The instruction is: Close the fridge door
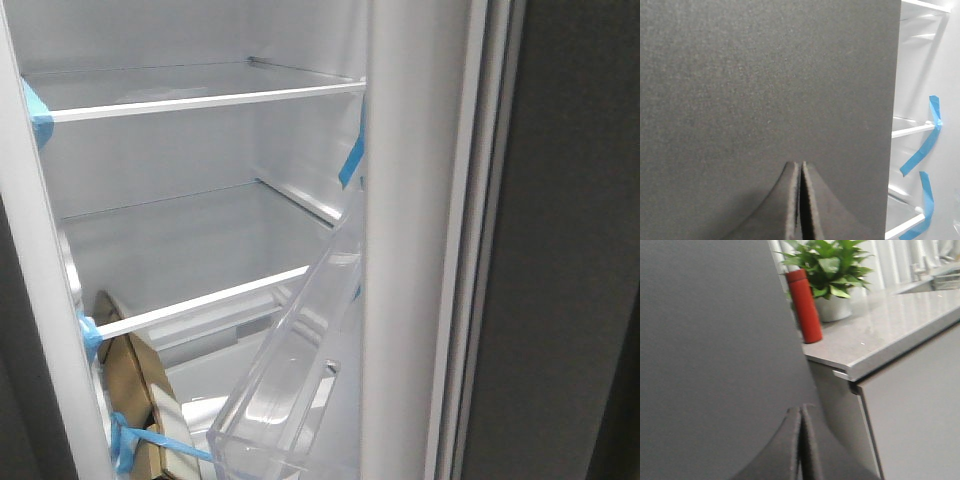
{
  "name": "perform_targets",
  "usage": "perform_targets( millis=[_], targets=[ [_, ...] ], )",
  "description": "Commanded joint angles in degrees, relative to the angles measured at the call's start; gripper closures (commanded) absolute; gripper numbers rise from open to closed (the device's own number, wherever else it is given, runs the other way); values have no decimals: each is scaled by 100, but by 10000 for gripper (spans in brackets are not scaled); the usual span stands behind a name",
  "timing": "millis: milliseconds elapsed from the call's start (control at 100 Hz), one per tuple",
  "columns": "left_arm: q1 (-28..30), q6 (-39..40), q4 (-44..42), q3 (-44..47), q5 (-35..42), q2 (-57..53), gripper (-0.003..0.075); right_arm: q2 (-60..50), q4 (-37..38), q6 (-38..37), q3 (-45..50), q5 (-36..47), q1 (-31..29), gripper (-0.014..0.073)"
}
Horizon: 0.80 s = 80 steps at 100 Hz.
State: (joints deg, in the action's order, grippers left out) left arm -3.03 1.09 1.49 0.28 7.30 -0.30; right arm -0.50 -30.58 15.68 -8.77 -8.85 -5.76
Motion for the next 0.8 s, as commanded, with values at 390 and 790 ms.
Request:
perform_targets(
  millis=[390,790],
  targets=[
    [27,25,23,201,416,-59,740,1337,250,15,-3306,-1999,-37,638],
    [27,25,23,201,416,-59,740,2731,250,15,-5136,-2809,1038,638]
  ],
)
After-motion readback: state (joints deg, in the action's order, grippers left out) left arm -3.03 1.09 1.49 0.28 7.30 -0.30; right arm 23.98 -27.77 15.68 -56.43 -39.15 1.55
